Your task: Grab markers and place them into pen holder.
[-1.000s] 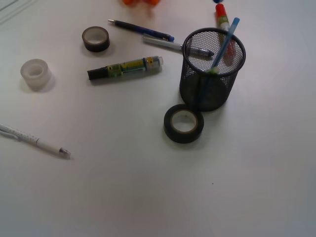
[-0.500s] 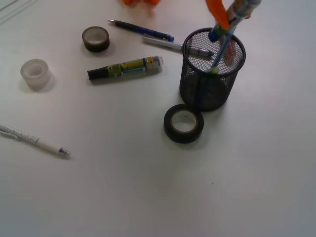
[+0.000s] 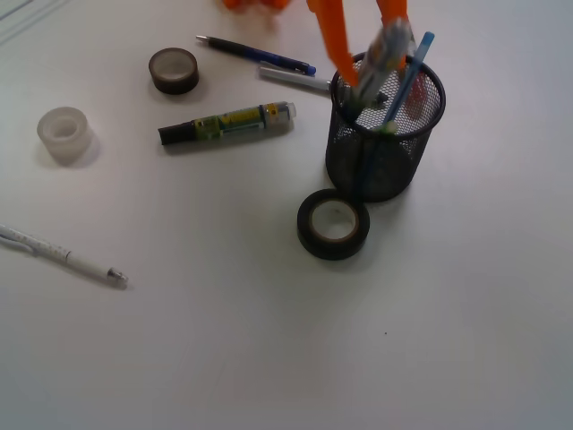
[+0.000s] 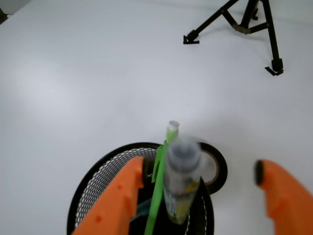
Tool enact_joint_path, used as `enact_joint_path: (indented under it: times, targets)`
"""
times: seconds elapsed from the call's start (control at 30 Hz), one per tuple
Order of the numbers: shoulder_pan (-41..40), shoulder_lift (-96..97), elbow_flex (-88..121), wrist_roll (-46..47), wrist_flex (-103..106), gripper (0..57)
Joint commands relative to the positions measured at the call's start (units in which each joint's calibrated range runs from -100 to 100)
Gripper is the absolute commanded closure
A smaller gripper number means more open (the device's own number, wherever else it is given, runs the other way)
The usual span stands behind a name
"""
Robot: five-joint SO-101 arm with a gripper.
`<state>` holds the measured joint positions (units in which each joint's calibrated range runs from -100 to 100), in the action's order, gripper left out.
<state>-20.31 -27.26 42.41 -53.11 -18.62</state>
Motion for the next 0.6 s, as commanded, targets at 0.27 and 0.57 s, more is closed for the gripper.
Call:
enact_joint_path:
  times: [0.27,0.57]
  targets:
    - [2.25,-3.38,-11.79,7.37,-9.73,26.1]
    - [12.87,-3.38,-36.43,19.34,-43.15,26.2]
